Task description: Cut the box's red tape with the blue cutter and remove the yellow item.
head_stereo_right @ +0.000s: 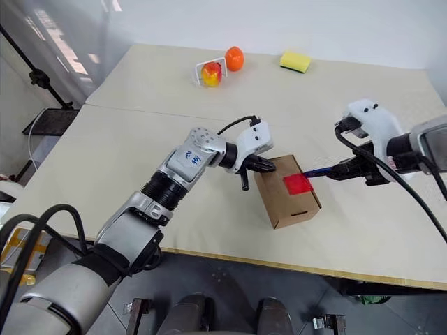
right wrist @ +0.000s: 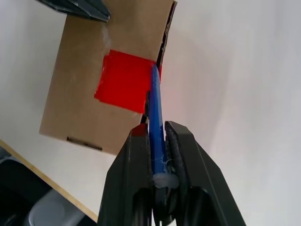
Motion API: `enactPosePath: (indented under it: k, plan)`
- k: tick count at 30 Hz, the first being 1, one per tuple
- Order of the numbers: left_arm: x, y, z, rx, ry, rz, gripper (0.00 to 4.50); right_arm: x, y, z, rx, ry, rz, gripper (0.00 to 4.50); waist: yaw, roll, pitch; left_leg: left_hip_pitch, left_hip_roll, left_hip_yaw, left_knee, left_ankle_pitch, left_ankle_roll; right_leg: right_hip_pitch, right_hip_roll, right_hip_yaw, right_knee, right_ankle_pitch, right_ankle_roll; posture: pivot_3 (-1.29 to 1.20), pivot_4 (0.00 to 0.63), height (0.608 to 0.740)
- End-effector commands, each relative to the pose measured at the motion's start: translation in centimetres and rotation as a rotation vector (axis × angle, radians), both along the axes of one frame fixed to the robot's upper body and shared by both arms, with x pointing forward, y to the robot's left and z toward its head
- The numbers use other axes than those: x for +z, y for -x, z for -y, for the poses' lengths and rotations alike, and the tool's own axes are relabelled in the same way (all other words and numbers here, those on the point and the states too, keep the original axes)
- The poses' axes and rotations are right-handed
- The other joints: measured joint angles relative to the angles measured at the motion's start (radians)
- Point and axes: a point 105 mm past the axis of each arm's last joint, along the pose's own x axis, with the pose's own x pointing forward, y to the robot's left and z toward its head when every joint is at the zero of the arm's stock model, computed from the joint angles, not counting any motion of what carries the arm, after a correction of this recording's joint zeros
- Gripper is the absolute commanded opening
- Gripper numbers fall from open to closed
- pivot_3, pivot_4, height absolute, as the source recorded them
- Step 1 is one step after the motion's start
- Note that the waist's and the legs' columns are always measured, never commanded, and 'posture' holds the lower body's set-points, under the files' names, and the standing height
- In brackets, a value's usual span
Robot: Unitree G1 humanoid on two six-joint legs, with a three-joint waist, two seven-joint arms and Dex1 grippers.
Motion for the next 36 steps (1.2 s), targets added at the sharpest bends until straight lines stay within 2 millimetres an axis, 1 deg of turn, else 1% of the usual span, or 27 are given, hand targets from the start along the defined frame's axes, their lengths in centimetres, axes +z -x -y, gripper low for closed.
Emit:
enactPosePath:
  k: [1,4,12,16,19,24,27,32,36]
  plan:
    - [-3.5,-0.5,-1.1,0.070,-0.128,-0.049,0.00,0.3,0.4,-0.7,0.036,-0.020,-0.016,0.17,0.000,0.000,0.000,0.000,0.000,0.000,0.000,0.000,0.000,0.000,0.000,0.000,0.000,0.000,0.000,0.00,0.150,0.740]
    - [-3.7,-0.6,-0.9,0.067,-0.136,-0.042,0.00,0.2,1.1,-0.9,0.058,-0.020,-0.051,0.17,0.001,0.000,0.000,0.000,0.000,0.000,0.000,0.000,0.000,0.001,0.000,0.000,0.000,0.000,0.000,0.00,0.150,0.740]
    - [-4.1,-0.4,-0.4,0.062,-0.144,-0.038,0.00,-0.5,3.0,-0.4,0.063,-0.004,-0.126,0.17,0.006,0.000,0.000,0.000,0.000,-0.006,0.000,0.000,0.000,0.006,0.000,-0.006,-0.007,0.001,0.000,0.00,0.150,0.740]
    - [-4.1,-0.5,-0.4,0.069,-0.145,-0.032,0.00,-0.5,3.3,0.0,0.044,0.005,-0.134,0.17,0.004,0.000,0.000,0.001,0.000,-0.007,0.000,0.000,0.000,0.010,0.000,-0.009,-0.010,0.002,0.000,0.00,0.150,0.740]
    - [-4.1,-0.7,-0.6,0.078,-0.148,-0.027,0.00,-0.4,3.6,-0.3,0.057,-0.001,-0.137,0.17,0.004,0.000,0.000,0.003,0.000,-0.009,-0.001,0.000,0.000,0.015,0.000,-0.011,-0.014,0.002,0.000,0.00,0.150,0.740]
    - [-4.2,-0.7,-0.3,0.077,-0.144,-0.026,0.00,-0.5,3.3,-0.7,0.064,-0.014,-0.140,0.17,0.003,0.000,0.000,0.004,0.000,-0.011,-0.001,0.000,0.000,0.017,0.000,-0.011,-0.016,0.004,0.000,0.00,0.150,0.740]
    - [-4.1,-0.7,-0.2,0.076,-0.141,-0.026,0.00,-0.5,4.3,-1.1,0.090,-0.017,-0.160,0.17,0.004,0.000,0.000,0.004,0.000,-0.011,-0.001,0.000,0.000,0.017,0.000,-0.011,-0.017,0.005,0.000,0.00,0.150,0.740]
    - [-4.1,-0.8,-0.2,0.082,-0.139,-0.025,0.00,-0.6,6.0,-0.5,0.092,0.012,-0.190,0.17,0.006,0.000,0.000,0.003,0.000,-0.013,-0.002,0.000,0.001,0.018,0.000,-0.013,-0.021,0.006,0.002,0.00,0.150,0.740]
    - [-4.2,-0.9,-0.2,0.083,-0.139,-0.024,0.00,0.0,6.8,-0.4,0.101,0.025,-0.168,0.17,0.006,0.000,0.000,0.002,0.000,-0.012,-0.002,0.001,0.002,0.019,0.000,-0.013,-0.025,0.010,0.003,0.00,0.150,0.740]
